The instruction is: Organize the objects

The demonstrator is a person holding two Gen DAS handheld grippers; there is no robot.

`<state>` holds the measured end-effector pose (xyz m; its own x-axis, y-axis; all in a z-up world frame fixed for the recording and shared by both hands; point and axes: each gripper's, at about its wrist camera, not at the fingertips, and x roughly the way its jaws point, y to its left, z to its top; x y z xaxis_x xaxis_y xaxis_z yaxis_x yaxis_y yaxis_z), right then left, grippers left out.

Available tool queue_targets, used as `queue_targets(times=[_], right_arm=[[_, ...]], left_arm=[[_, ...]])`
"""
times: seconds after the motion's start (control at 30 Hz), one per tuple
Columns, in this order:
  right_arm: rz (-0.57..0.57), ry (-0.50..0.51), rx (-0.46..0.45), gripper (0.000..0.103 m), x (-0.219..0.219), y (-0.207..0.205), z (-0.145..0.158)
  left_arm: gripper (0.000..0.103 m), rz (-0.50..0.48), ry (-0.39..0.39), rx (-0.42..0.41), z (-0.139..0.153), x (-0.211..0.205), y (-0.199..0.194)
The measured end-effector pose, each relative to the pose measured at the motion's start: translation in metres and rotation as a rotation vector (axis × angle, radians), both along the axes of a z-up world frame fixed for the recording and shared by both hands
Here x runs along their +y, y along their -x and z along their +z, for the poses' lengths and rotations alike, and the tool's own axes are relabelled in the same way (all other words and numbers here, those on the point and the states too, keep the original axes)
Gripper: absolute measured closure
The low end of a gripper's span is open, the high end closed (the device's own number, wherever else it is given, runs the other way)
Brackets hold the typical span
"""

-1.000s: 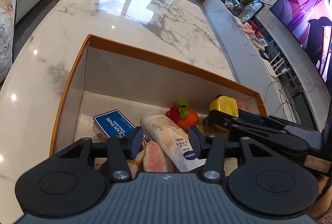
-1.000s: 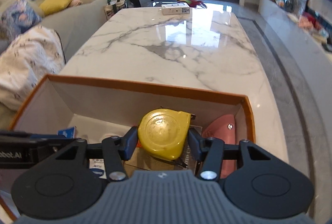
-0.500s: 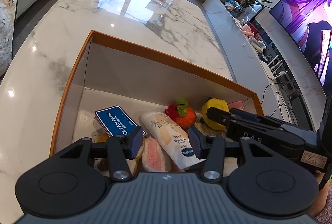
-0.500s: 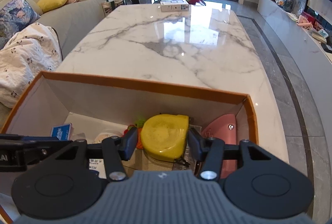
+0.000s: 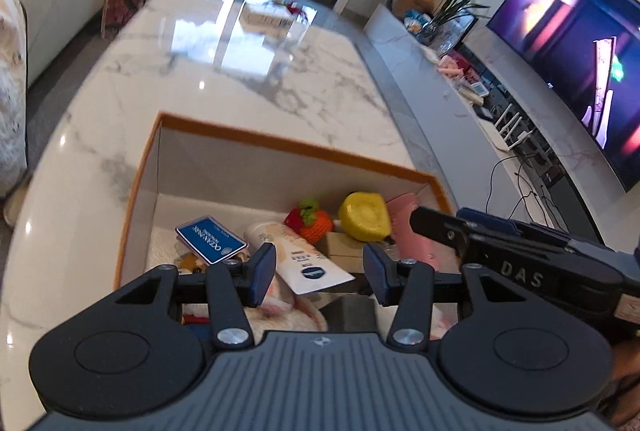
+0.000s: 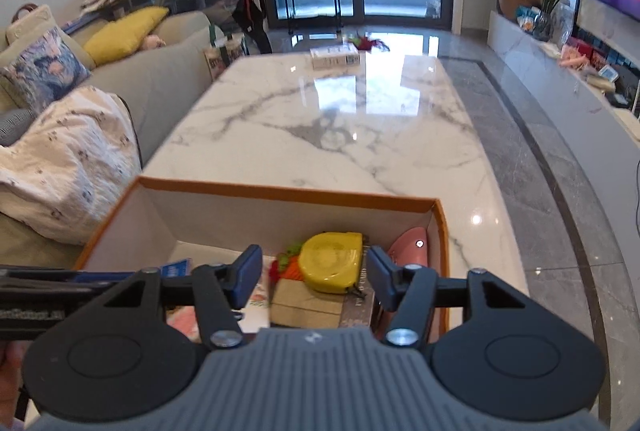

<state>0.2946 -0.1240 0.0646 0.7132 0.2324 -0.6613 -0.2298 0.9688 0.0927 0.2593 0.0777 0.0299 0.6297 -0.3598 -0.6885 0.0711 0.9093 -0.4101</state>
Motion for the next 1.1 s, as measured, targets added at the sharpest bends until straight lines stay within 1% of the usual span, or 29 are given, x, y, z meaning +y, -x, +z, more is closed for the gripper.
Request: queue_targets(times=[0.03,0.1,0.2,0.27,0.33,0.47,0.57,0.6,0.67,0.7,0.73,0.77,0.87,1.0,1.1], right_arm=[[0.002,-0.006,-0.012,0.04,-0.001,0.009,0.007],[0.004,-0.017,-0.04,0.037,-0.002,0.028,0.02],[0.009,-0.027,-0.081,0.035,-0.002,0.057,0.038],[0.011,-0.034,-0.101,0.035,-0.002,0.076,0.048],[0.011,-0.04,-0.121,0.034,-0.002,0.094,0.057],[0.018,-0.045,-0.161,0.032,-0.001,0.129,0.075],[0.021,-0.04,-0.193,0.029,0.0,0.155,0.084],[0.021,-0.041,-0.203,0.028,0.001,0.163,0.086],[0.019,-0.041,-0.211,0.028,0.002,0.179,0.088],[0.016,-0.038,-0.213,0.026,0.003,0.185,0.088],[0.011,-0.036,-0.218,0.02,0.004,0.192,0.088],[0.005,-0.035,-0.227,0.018,0.004,0.2,0.088],[-0.011,-0.038,-0.246,0.017,0.004,0.22,0.085],[-0.04,-0.05,-0.248,0.016,0.003,0.241,0.073],[-0.056,-0.059,-0.237,0.016,0.004,0.251,0.06]], left_arm=[[0.047,0.003,-0.009,-0.02,0.007,-0.001,0.006],[0.042,0.018,-0.04,-0.063,0.02,-0.004,0.021],[0.042,0.028,-0.101,-0.104,0.034,-0.01,0.043],[0.042,0.033,-0.123,-0.125,0.044,-0.012,0.058],[0.037,0.04,-0.142,-0.162,0.055,-0.014,0.073],[0.026,0.069,-0.197,-0.276,0.078,-0.018,0.107],[0.016,0.104,-0.248,-0.355,0.091,-0.02,0.13],[0.014,0.123,-0.266,-0.382,0.093,-0.021,0.138],[0.014,0.151,-0.298,-0.448,0.094,-0.022,0.154],[0.014,0.157,-0.31,-0.471,0.094,-0.023,0.161],[0.014,0.161,-0.316,-0.484,0.094,-0.023,0.166],[0.014,0.163,-0.316,-0.49,0.093,-0.023,0.17],[0.013,0.165,-0.294,-0.486,0.086,-0.02,0.18],[0.013,0.131,-0.273,-0.42,0.066,-0.017,0.19],[0.013,0.1,-0.313,-0.369,0.05,-0.017,0.197]])
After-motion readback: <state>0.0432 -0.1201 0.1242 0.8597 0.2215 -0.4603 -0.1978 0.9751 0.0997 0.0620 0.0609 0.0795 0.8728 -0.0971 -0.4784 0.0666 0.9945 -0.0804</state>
